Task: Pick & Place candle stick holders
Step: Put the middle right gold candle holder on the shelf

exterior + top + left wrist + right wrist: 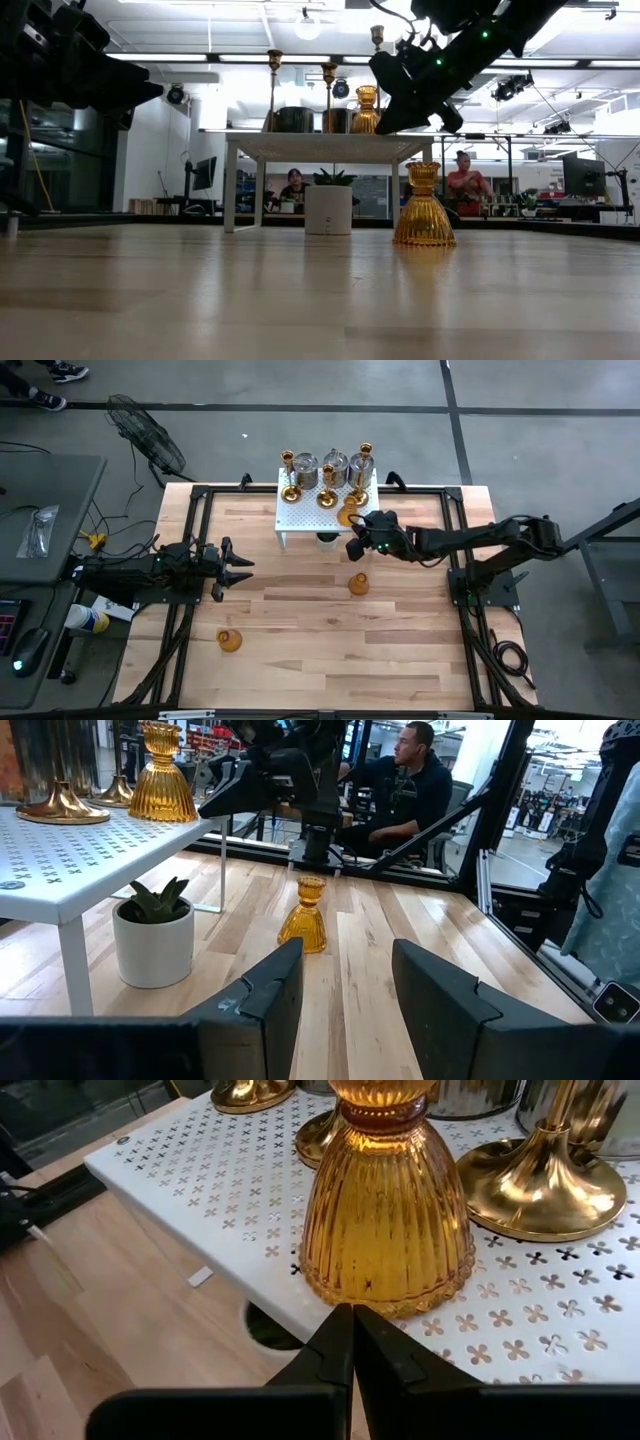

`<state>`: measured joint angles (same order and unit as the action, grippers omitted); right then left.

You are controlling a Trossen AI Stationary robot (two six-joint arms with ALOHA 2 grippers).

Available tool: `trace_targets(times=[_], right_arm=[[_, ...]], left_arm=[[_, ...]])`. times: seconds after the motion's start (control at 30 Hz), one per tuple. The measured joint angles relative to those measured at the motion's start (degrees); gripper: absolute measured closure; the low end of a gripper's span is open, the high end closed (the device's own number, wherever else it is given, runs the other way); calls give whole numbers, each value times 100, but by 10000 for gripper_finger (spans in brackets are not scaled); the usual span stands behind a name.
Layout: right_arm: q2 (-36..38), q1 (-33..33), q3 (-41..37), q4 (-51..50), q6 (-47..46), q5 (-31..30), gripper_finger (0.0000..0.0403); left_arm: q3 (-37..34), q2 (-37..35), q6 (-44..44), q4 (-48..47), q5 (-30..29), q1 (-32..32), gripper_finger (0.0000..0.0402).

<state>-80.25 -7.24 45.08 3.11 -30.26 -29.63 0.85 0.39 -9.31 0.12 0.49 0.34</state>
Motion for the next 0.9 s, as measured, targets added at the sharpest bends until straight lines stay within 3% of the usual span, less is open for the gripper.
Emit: trace_targets(times=[0.33,0.6,0.9], right_arm=[[630,505,-2,-600,-21,-48,401],[1151,1082,-2,-2011,-601,-47,401],[1156,1824,-2,-3325,-1487,-23,401]], left_arm=[[-1,1,-1,0,0,2,250],[-1,-1,-1,0,0,0,250],[-1,0,-1,-1,0,1,250]])
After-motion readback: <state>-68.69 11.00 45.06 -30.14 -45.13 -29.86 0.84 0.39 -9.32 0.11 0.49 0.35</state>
